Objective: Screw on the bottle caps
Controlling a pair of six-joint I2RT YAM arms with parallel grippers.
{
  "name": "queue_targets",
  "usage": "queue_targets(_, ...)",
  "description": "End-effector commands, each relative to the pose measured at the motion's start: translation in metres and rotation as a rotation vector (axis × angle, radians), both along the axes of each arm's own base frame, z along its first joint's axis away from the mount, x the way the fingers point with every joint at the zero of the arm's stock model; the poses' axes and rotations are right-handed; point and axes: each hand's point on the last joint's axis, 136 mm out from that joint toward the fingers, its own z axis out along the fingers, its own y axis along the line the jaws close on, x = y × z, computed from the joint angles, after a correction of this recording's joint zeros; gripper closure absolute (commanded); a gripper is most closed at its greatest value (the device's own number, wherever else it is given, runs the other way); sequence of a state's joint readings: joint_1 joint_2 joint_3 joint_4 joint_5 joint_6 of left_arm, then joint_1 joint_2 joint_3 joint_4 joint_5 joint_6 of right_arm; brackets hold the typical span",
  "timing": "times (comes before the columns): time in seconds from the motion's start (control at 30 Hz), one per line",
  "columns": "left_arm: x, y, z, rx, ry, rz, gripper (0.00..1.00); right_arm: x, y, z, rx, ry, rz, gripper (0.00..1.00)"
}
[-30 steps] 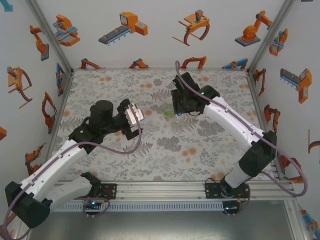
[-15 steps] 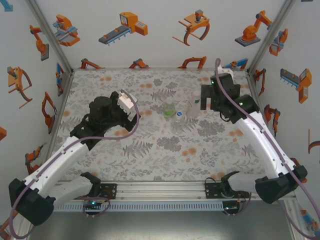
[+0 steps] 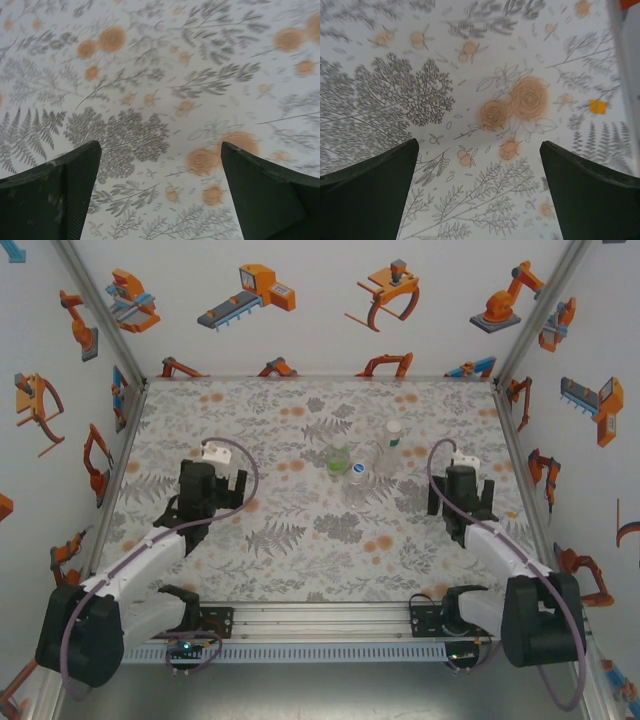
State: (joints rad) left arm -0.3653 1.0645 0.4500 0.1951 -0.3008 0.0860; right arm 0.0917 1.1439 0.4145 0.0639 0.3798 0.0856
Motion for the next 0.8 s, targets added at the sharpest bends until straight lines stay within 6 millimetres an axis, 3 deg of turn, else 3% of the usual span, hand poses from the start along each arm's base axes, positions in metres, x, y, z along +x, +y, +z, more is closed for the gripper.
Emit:
queue_targets(0.0,0.02,0.028,0.02,-0.026,-0.165,0.098,0.03,0.044,0.004,0.04,0.023,-0.328,0.053,0.01)
queue_targets(0.17,0.036,0.046,0.007,-0.136,-0.216,0.087,0.03,0.064,0.01,0.044,0.067,-0.406,0.116,0.01)
queue_targets(0.33,0.049,0.058,-0.012,-0.203,-0.176,0.102,0.03,0.074,0.023,0.015,0.102,-0.418,0.198,0.01)
queue_targets(0.37,0.049,0.059,-0.017,-0.217,-0.18,0.1,0.03,0.073,0.024,0.019,0.102,-0.441,0.206,0.01)
queue_targets(0.47,0.048,0.056,-0.032,-0.24,-0.188,0.061,0.03,0.075,0.017,0.017,0.097,-0.424,0.159,0.01)
queue_targets(0.57,0.055,0.05,-0.042,-0.244,-0.182,0.022,0.03,0.077,0.003,0.015,0.084,-0.401,0.069,0.06)
queue_targets(0.6,0.056,0.051,-0.047,-0.243,-0.128,0.034,0.03,0.077,-0.001,0.016,0.079,-0.399,0.045,0.01)
queue_targets(0.77,0.066,0.066,-0.049,-0.26,-0.081,0.107,0.03,0.078,-0.004,0.015,0.076,-0.395,0.025,0.01)
